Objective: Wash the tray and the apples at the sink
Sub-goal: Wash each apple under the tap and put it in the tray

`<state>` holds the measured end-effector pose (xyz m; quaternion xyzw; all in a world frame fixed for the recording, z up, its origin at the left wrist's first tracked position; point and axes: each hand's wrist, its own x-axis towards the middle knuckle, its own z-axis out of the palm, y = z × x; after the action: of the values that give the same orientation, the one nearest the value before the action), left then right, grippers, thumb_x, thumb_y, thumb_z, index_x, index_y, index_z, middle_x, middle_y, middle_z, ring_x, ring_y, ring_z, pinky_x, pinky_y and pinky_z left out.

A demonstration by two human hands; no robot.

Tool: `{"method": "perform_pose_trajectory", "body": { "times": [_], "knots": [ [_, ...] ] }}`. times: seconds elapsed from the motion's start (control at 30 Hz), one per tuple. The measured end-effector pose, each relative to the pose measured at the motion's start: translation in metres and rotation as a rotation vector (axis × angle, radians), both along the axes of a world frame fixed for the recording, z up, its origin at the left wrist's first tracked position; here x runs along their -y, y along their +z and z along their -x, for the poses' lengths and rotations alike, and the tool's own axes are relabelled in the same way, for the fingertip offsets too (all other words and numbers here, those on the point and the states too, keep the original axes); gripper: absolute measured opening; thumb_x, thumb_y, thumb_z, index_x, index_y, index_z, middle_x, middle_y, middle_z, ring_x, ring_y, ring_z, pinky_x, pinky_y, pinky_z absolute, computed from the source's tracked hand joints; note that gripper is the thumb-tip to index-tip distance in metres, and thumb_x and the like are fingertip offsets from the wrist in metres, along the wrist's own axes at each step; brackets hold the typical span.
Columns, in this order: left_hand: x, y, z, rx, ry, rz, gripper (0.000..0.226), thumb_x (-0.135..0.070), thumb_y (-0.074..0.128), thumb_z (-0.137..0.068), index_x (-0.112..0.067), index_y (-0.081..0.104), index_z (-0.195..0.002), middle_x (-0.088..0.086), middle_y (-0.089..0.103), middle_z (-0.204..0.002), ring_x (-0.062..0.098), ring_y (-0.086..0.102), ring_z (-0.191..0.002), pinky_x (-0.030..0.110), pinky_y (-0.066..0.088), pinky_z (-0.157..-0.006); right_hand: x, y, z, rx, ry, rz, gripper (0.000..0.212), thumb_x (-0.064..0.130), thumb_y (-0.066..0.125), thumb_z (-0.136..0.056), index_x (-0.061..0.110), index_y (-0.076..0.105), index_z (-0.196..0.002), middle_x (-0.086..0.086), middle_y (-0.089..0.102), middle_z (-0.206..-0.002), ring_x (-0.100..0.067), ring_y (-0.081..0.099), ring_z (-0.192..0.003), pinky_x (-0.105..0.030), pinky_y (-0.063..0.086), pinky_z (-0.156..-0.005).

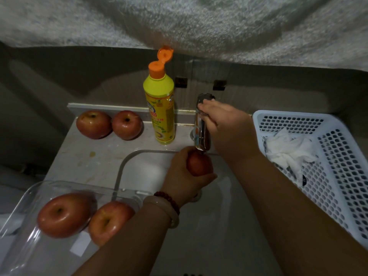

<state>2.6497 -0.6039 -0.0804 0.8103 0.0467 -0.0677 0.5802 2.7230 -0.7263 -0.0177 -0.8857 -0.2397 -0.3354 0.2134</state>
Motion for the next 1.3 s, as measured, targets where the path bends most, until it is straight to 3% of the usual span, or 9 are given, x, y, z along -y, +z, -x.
{"method": "perform_pose_trajectory", "body": {
  "times": [0.13,0.3,0.43,0.57,0.67,0.83,0.93,1.1,1.3],
  "knots": [
    [0.0,0.0,-0.003,-0.022,-0.015,0.029,0.068,-0.028,0.087,-0.065,-0.039,0.043,-0.117,-0.004,0.046,-0.125,0.01,0.051,-0.105,0.018,0.046,-0.085,-0.003,0.004,0.007,-0.13,-0.029,-0.019,0.032,0.012,0.061,-0.087,0.0,0.067,-0.116,-0.017,0.068,-0.117,-0.029,0.065,-0.11,-0.033,0.048,-0.094],
    [-0.001,-0.009,-0.009,-0.028,-0.009,0.092,0.064,-0.031,0.087,-0.064,-0.037,0.05,-0.116,-0.001,0.054,-0.121,0.015,0.057,-0.105,0.038,0.053,-0.091,-0.002,-0.008,0.072,-0.547,-0.299,-0.685,0.02,0.022,0.059,-0.095,0.024,0.064,-0.114,0.011,0.064,-0.105,0.012,0.055,-0.092,-0.004,0.044,-0.079],
    [0.002,-0.008,-0.011,-0.093,0.031,0.22,0.037,-0.035,0.075,-0.079,-0.041,0.053,-0.107,-0.006,0.061,-0.112,0.007,0.061,-0.098,0.028,0.056,-0.082,-0.02,-0.058,0.092,-1.244,-0.281,-1.215,0.021,0.04,0.05,-0.097,0.033,0.063,-0.111,0.007,0.068,-0.112,0.0,0.062,-0.099,-0.022,0.049,-0.084],
    [0.01,-0.007,-0.01,-0.182,0.177,0.287,0.008,-0.038,0.05,-0.096,-0.038,0.058,-0.093,-0.015,0.063,-0.092,0.0,0.06,-0.086,0.019,0.048,-0.069,-0.029,-0.067,0.07,-1.494,-0.257,-1.612,0.035,0.046,0.057,-0.091,0.019,0.068,-0.11,-0.006,0.074,-0.099,-0.021,0.069,-0.093,-0.04,0.054,-0.085],
    [0.015,-0.014,-0.014,-0.187,0.318,0.248,0.026,-0.031,0.04,-0.1,-0.029,0.061,-0.083,-0.007,0.064,-0.085,0.008,0.061,-0.081,0.017,0.049,-0.069,-0.037,-0.066,0.062,-1.414,-0.236,-1.44,0.028,0.042,0.059,-0.091,0.02,0.069,-0.106,-0.007,0.074,-0.096,-0.021,0.07,-0.088,-0.031,0.054,-0.069],
    [0.009,-0.018,-0.017,-0.179,0.246,0.329,0.031,-0.033,0.041,-0.098,-0.024,0.066,-0.082,0.005,0.068,-0.089,0.01,0.065,-0.086,0.026,0.052,-0.082,-0.045,-0.096,0.075,-0.709,-0.104,-0.597,0.041,0.045,0.035,-0.094,0.022,0.064,-0.111,0.001,0.061,-0.11,-0.009,0.054,-0.099,-0.023,0.042,-0.085],
    [0.013,-0.014,-0.012,-0.259,0.301,0.423,0.019,-0.028,0.051,-0.096,-0.019,0.068,-0.095,0.0,0.071,-0.087,0.004,0.067,-0.075,0.017,0.052,-0.063,-0.043,-0.093,0.072,-0.84,-0.181,-0.875,0.032,0.04,0.038,-0.098,0.024,0.06,-0.082,0.003,0.063,-0.083,-0.005,0.059,-0.078,-0.026,0.043,-0.072],
    [0.02,-0.012,-0.017,-0.121,0.414,0.293,0.024,-0.023,0.049,-0.096,-0.032,0.068,-0.082,-0.006,0.069,-0.091,0.016,0.064,-0.09,0.032,0.052,-0.082,-0.034,-0.072,0.055,-1.474,-0.318,-1.649,0.023,0.037,0.058,-0.091,0.017,0.069,-0.088,-0.008,0.074,-0.078,-0.025,0.068,-0.078,-0.033,0.053,-0.068],
    [0.022,-0.012,-0.025,-0.223,0.3,0.228,0.012,-0.023,0.054,-0.093,-0.02,0.064,-0.089,-0.002,0.066,-0.088,0.014,0.06,-0.083,0.019,0.046,-0.071,-0.037,-0.098,0.069,-0.746,-0.197,-0.721,0.03,0.041,0.033,-0.095,0.022,0.055,-0.103,-0.002,0.059,-0.1,-0.015,0.057,-0.09,-0.011,0.039,-0.076]
  ]
}}
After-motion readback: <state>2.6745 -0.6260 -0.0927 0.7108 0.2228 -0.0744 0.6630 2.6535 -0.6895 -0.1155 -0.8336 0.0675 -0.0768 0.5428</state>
